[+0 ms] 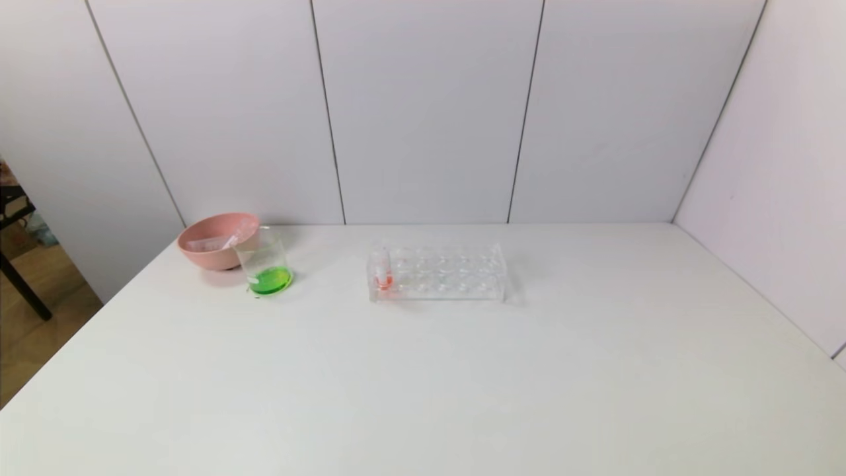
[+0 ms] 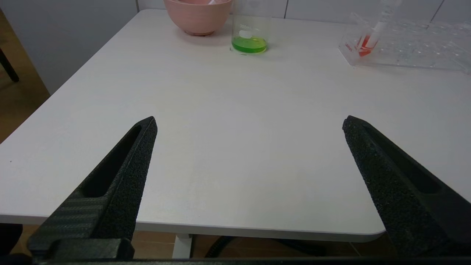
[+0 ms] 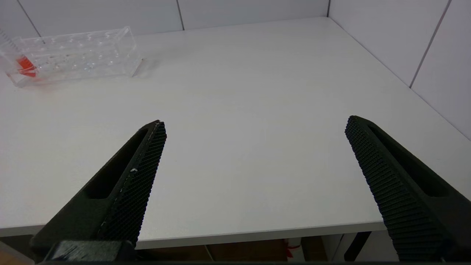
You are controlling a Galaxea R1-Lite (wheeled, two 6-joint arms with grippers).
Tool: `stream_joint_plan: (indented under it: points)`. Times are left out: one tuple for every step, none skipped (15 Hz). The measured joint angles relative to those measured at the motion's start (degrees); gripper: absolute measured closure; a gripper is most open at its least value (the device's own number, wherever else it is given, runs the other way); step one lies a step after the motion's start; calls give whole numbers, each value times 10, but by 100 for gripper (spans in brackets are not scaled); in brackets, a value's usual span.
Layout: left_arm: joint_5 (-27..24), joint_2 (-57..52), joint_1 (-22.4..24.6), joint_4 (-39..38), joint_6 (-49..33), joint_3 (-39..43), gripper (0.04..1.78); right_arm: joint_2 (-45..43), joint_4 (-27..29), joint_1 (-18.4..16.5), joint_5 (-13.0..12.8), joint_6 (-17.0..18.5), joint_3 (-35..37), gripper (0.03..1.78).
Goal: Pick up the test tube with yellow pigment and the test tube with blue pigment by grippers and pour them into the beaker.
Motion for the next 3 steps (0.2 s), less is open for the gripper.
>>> stream_joint_plan:
  points:
    - [0,0,0,0,0,0,6,0,0,0,0,0,0,4]
    - [0,0,0,0,0,0,6,0,0,0,0,0,0,4]
    - [0,0,0,0,0,0,6,0,0,0,0,0,0,4]
